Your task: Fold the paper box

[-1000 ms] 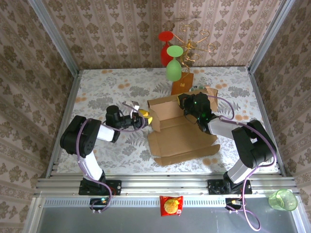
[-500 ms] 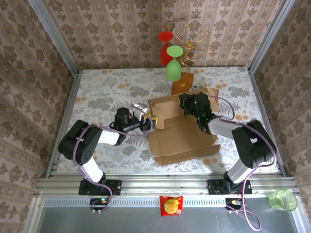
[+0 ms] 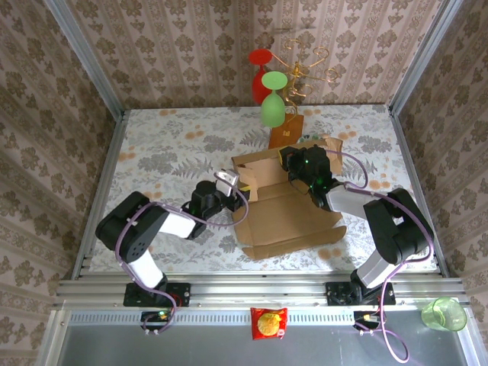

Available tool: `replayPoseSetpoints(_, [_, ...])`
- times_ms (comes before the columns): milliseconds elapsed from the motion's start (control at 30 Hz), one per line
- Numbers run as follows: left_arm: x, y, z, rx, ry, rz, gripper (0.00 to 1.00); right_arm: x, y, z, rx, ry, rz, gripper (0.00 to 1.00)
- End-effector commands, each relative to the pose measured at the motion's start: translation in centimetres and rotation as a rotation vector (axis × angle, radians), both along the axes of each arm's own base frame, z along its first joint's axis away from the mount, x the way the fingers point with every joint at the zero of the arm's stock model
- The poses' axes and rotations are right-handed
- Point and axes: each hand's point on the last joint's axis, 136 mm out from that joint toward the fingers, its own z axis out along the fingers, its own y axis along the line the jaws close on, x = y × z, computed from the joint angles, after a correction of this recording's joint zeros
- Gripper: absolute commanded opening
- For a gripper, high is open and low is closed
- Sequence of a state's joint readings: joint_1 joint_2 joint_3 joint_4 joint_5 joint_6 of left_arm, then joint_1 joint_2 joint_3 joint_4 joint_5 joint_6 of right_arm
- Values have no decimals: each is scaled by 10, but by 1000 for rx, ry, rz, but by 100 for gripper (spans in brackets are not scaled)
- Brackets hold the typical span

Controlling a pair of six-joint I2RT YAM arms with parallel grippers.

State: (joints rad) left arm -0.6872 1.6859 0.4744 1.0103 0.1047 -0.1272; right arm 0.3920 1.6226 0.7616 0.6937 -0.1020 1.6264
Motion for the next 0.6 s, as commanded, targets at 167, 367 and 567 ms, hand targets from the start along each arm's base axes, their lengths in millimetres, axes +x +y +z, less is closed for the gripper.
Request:
replayPoseSetpoints(167, [17,9,4,-16,-44,157,46,-8,5,2,11,-10,12,0])
replayPoseSetpoints(367, [21,7,4,-22,-45,172,22,-9,6,-1,12,-6,14,0])
replayPoseSetpoints(567, [24,5,3,-13,-42,174,23,-10,5,-1,13,-6,14,0])
